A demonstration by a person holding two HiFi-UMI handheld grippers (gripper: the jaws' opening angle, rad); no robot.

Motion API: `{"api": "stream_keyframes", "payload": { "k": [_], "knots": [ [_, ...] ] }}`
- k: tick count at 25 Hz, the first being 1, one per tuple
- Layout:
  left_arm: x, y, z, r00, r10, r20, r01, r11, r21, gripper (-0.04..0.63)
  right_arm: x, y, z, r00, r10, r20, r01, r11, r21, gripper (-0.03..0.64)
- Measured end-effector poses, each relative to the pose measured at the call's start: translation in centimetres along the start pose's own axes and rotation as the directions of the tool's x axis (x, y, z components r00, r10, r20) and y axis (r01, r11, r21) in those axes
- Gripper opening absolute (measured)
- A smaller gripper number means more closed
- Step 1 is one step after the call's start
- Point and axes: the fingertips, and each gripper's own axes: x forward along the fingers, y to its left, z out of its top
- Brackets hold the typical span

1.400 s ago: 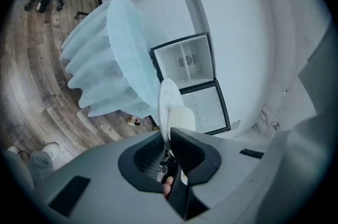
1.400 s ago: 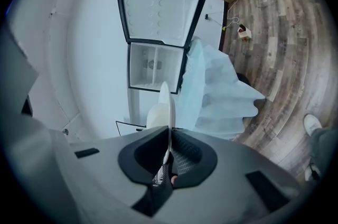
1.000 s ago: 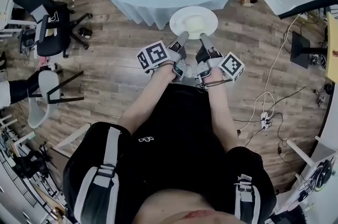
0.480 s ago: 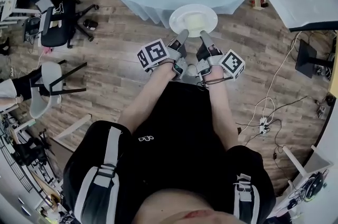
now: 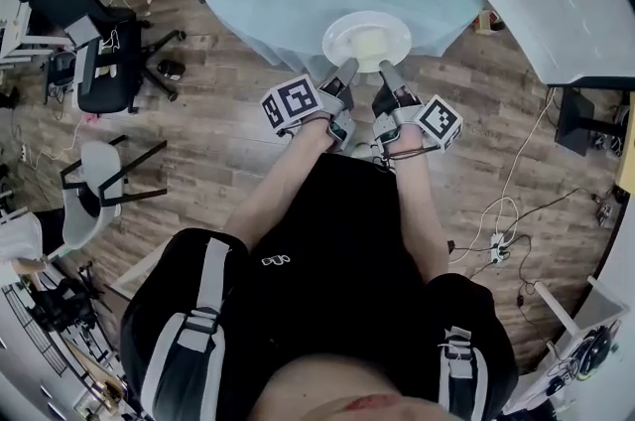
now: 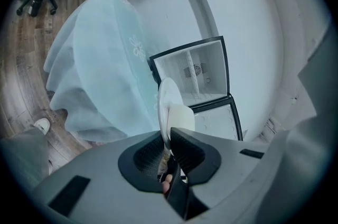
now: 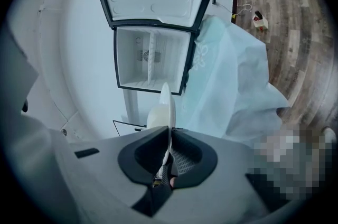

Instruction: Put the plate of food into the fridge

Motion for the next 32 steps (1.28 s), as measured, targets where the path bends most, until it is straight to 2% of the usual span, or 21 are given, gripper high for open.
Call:
{"api": "stream_keyframes", "payload": {
  "k": [3,6,8,12,16,18,22,26,29,32],
  "knots": [
    [0.0,-0.4,0.0,1.0,-0.013,-0.011,0.013,1.0,0.025,0.04,-0.3,0.3,0.1,1.0,0.014,0.025,-0.014,1.0,-0.006,0.021],
    [1.7,-0.8,3.7,1.0,-0.007,-0.022,0.008,0.998,0.058,0.04,3.3,0.8,1.4,0.999,0.014,0.044,-0.014,1.0,-0.004,0.021],
    [2.9,-0.7,6.7,1.0,0.0,-0.028,0.001,0.999,0.052,0.04,6.4,1.2,2.1,0.999,0.008,0.051,-0.008,1.0,0.001,0.021],
    [4.1,-0.5,9.6,0.999,0.003,-0.046,0.0,0.999,0.049,0.04,9.5,1.9,2.6,0.997,0.015,0.073,-0.018,0.999,0.036,0.021],
    [5.0,-0.7,10.8,0.998,-0.008,-0.059,0.009,1.0,0.024,0.04,10.5,1.9,3.6,0.997,-0.016,0.074,0.018,1.0,-0.016,0.023],
    [6.3,-1.1,11.1,0.998,-0.016,-0.064,0.017,1.0,0.02,0.04,10.9,1.9,4.9,0.996,-0.017,0.085,0.019,0.999,-0.027,0.023],
    [10.0,-1.3,11.3,0.995,-0.008,-0.095,0.009,1.0,0.004,0.04,11.9,1.3,8.0,0.993,-0.028,0.119,0.025,0.999,0.024,0.023],
    [13.6,-0.9,11.8,0.994,0.022,-0.105,-0.025,0.999,-0.034,0.04,13.1,-0.7,11.5,0.991,-0.083,0.107,0.081,0.997,0.014,0.025],
    [16.9,-2.2,13.3,0.997,0.013,-0.082,-0.013,1.0,-0.005,0.04,14.9,-0.1,14.9,0.992,-0.069,0.11,0.069,0.998,0.004,0.024],
    [19.8,-3.0,14.5,0.997,0.014,-0.081,-0.012,0.999,0.031,0.041,16.3,0.2,17.3,0.99,-0.061,0.13,0.055,0.997,0.049,0.023]
  ]
}}
